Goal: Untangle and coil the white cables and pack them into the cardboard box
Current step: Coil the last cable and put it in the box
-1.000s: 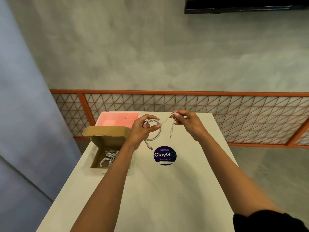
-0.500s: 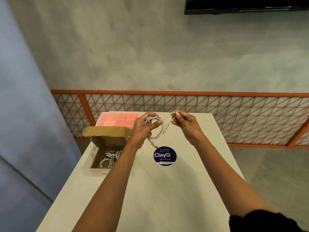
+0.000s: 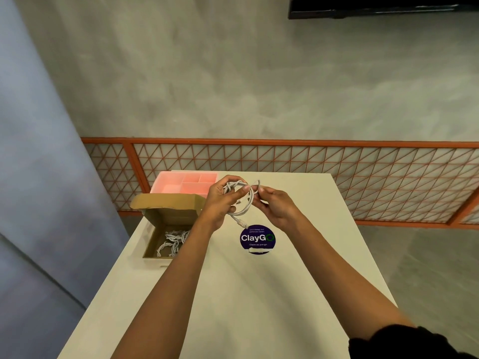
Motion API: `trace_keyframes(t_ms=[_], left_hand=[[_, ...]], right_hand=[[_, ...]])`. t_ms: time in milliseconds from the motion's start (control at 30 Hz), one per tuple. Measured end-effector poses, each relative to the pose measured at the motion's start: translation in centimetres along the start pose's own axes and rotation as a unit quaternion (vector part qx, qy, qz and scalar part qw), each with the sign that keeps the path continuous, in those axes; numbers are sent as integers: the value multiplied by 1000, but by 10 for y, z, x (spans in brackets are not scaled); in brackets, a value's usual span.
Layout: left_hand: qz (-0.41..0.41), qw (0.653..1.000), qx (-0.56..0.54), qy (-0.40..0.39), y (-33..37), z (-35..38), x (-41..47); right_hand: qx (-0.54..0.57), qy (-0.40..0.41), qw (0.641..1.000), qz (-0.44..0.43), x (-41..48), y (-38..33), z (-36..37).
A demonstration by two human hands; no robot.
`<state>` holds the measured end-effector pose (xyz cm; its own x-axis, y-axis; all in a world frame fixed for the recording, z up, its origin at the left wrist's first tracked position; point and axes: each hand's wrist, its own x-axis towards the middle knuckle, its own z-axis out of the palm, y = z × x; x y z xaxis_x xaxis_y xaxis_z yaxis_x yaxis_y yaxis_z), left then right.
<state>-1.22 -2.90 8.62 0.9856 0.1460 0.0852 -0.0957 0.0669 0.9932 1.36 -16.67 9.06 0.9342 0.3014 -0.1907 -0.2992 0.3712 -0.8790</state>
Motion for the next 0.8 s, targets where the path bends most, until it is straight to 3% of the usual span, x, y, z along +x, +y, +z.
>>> trace_keyframes(t_ms=[233, 367, 500, 567, 700, 800], left_hand=[[4, 999, 45, 18, -4, 1, 4], [20, 997, 73, 35, -6, 0, 8], [14, 996, 77, 50, -8, 1, 10], [16, 996, 66, 64, -10, 2, 12], [38, 992, 61, 104, -13, 3, 15], [65, 985, 88, 137, -17, 2, 18]], right_hand=[[-180, -25, 982, 43, -7, -2, 3], [-158, -83, 978, 105, -10, -8, 2], [-229, -122, 964, 57, -7, -10, -2], [-268, -101, 958, 24, -6, -15, 0], [-385, 39, 921, -53, -6, -22, 10], [-456, 54, 887, -49, -9, -26, 17]])
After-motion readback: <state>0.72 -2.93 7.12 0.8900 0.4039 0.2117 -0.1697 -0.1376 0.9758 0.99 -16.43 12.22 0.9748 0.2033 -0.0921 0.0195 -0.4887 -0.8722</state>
